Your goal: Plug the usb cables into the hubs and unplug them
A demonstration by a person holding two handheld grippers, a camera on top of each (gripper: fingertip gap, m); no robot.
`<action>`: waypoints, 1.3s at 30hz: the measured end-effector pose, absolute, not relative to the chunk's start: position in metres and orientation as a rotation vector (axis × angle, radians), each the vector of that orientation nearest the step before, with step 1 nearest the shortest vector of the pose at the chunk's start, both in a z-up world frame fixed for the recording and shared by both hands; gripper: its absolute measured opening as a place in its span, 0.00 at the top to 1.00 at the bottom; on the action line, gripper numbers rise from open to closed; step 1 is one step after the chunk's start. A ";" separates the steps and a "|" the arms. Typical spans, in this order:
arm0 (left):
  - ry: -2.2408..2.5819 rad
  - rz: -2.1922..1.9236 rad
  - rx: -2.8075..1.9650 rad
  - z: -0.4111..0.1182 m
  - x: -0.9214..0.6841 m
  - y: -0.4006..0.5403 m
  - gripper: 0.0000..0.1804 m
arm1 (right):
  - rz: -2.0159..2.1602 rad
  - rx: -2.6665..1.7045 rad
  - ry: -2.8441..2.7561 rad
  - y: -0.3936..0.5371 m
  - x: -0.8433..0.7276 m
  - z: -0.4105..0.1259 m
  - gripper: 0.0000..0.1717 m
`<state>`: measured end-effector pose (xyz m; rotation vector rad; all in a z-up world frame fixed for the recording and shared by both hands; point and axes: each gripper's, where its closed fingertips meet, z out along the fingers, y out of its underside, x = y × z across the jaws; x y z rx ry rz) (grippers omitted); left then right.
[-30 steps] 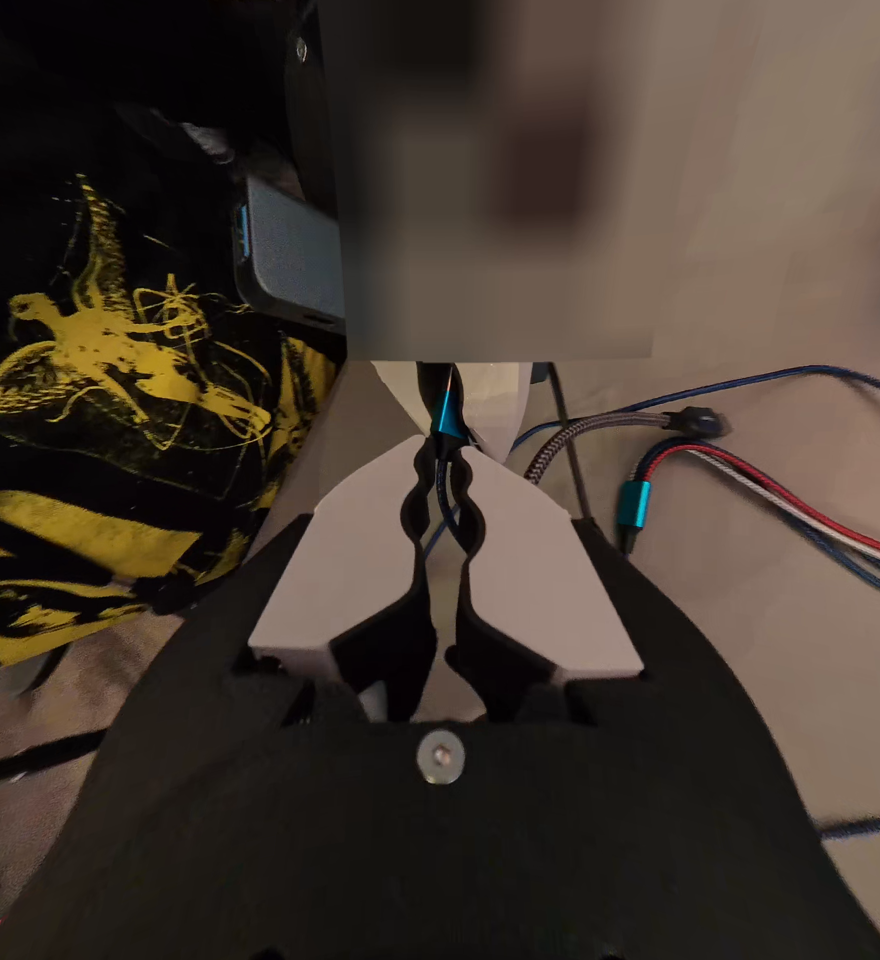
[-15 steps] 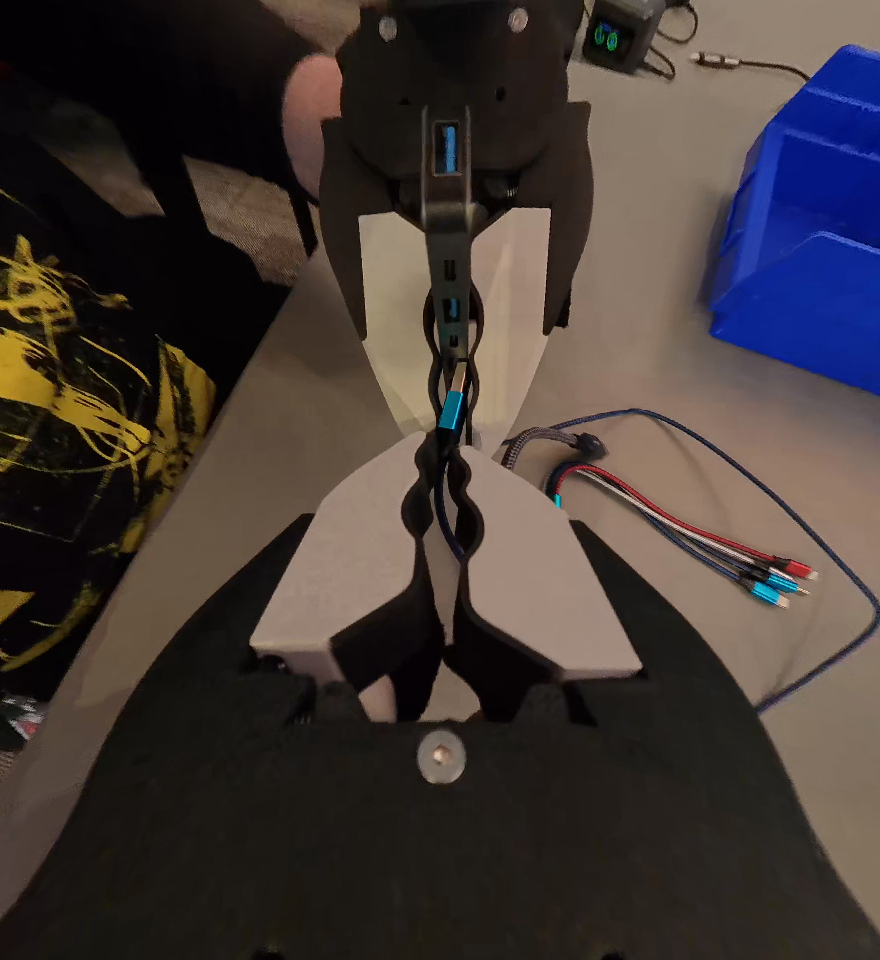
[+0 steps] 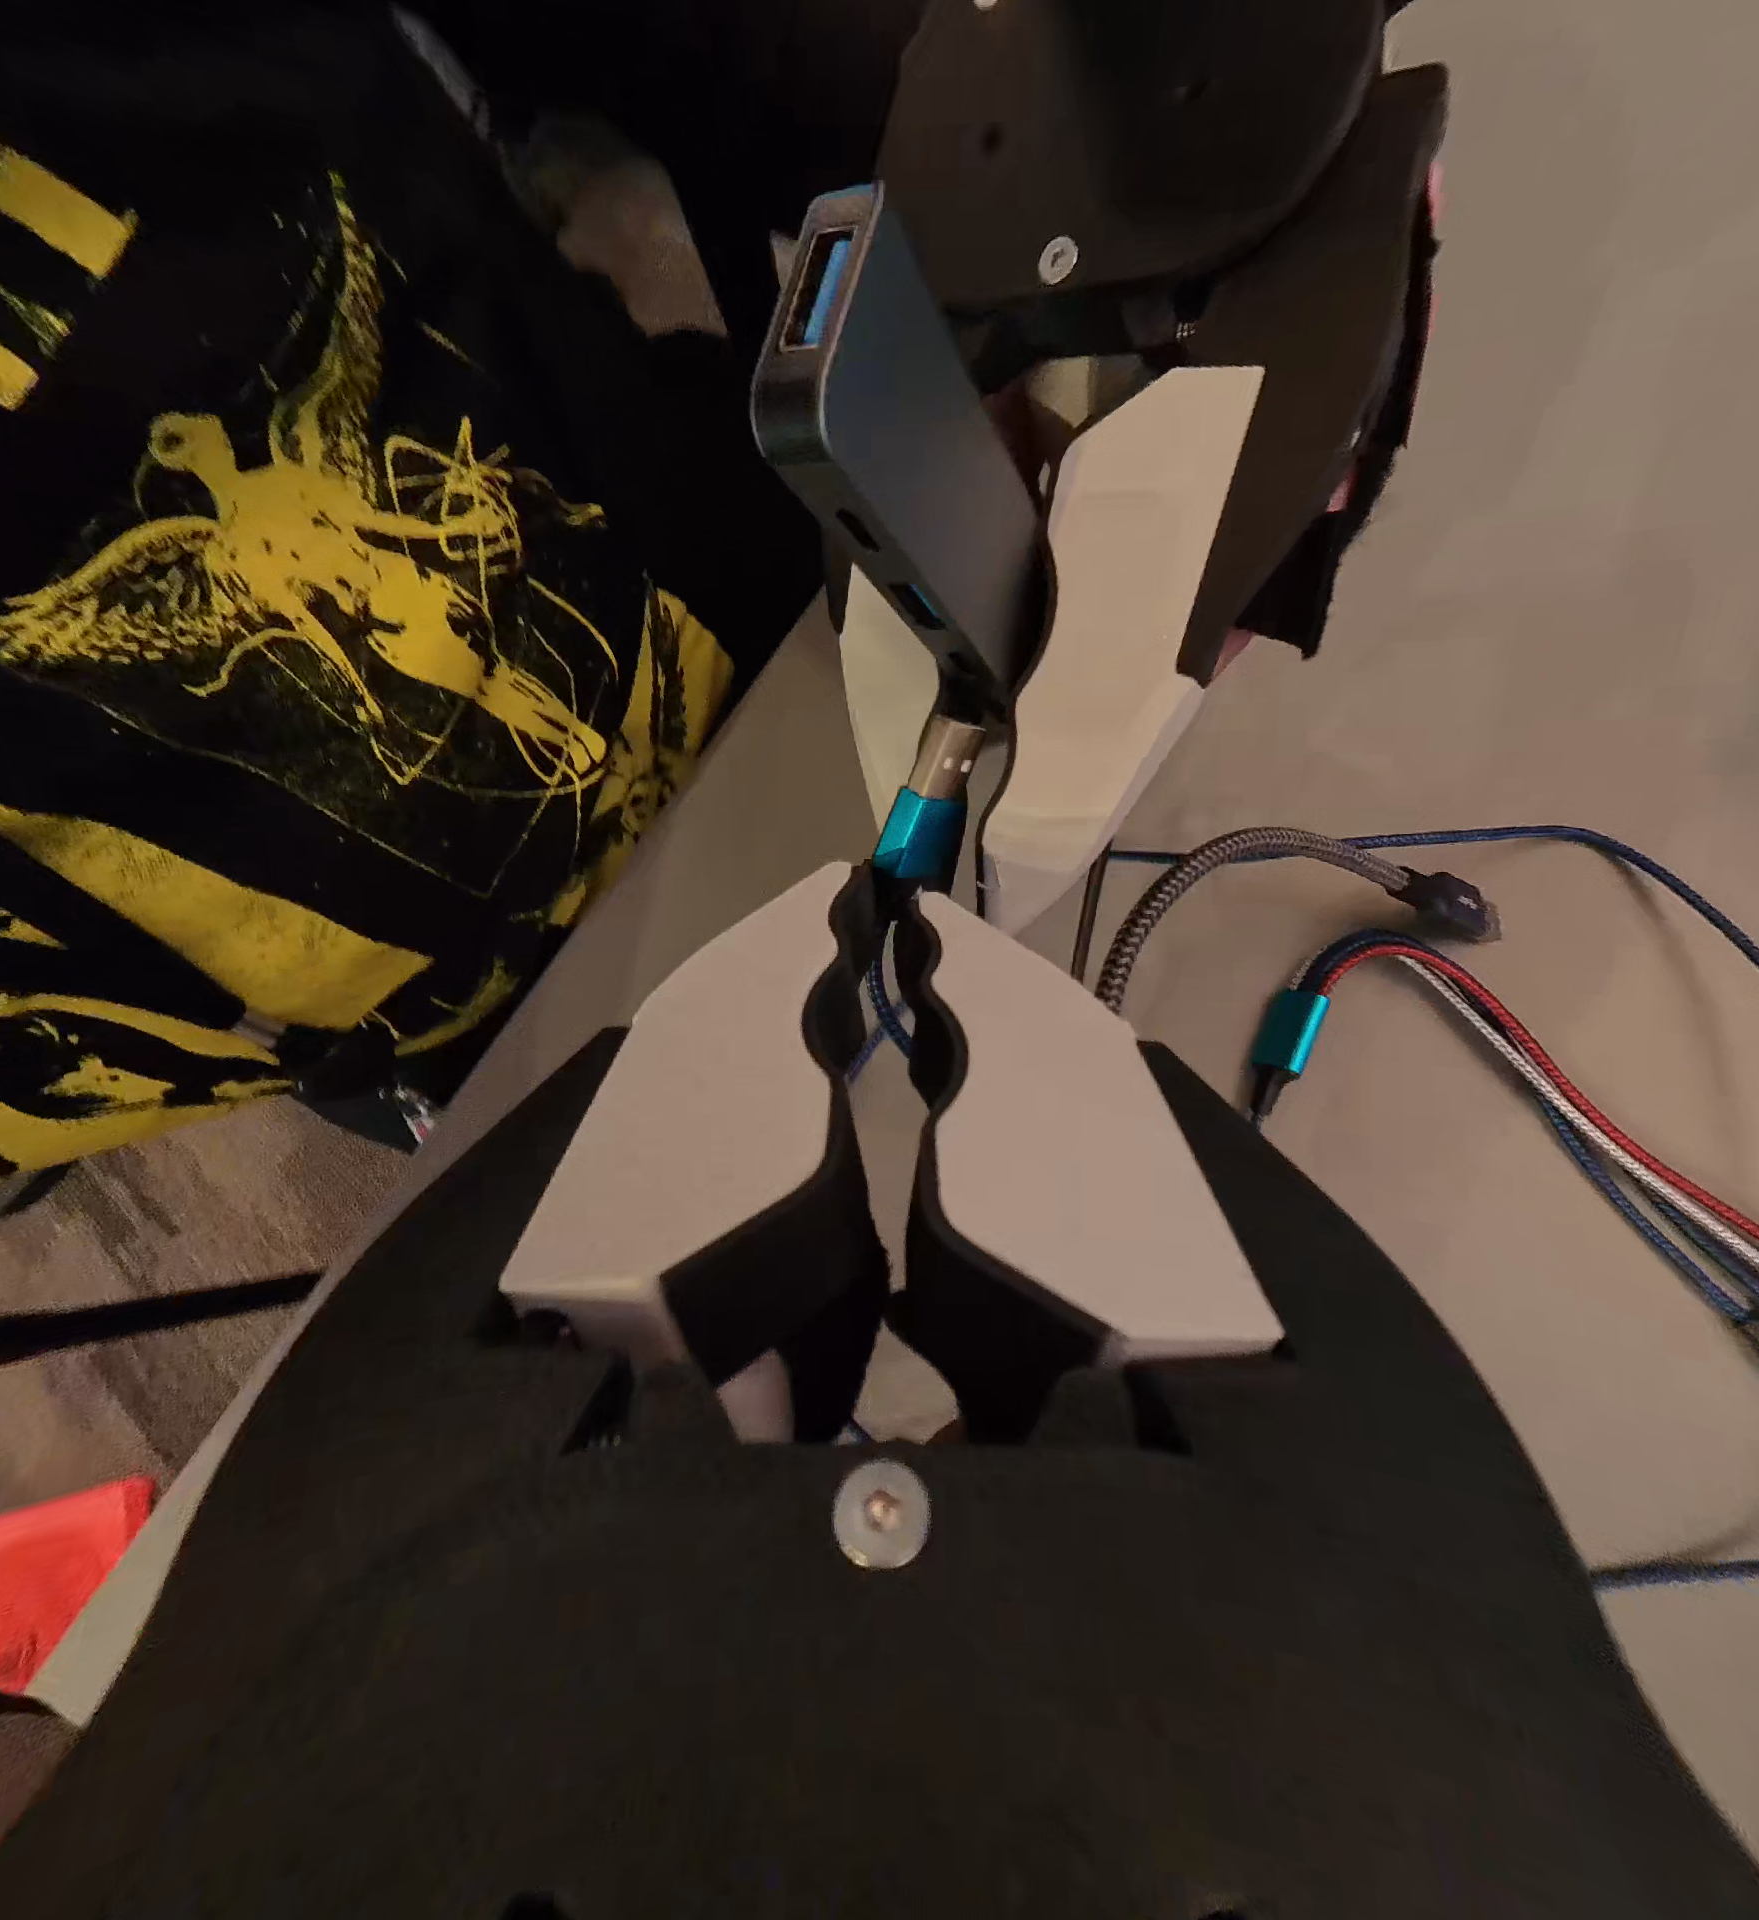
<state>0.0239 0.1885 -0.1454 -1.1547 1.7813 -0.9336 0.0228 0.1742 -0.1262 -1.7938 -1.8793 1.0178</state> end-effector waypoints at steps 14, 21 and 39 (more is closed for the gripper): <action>1.780 -0.916 -1.204 -0.148 0.020 0.195 0.95 | 1.050 -1.879 -1.738 0.178 0.027 -0.134 0.98; 1.747 -0.987 -1.294 -0.156 0.023 0.197 0.95 | 0.853 -1.847 -1.478 0.190 0.024 -0.152 0.94; 1.823 -1.018 -1.304 -0.157 0.013 0.193 0.95 | 0.696 -1.760 -1.254 0.185 0.026 -0.156 0.97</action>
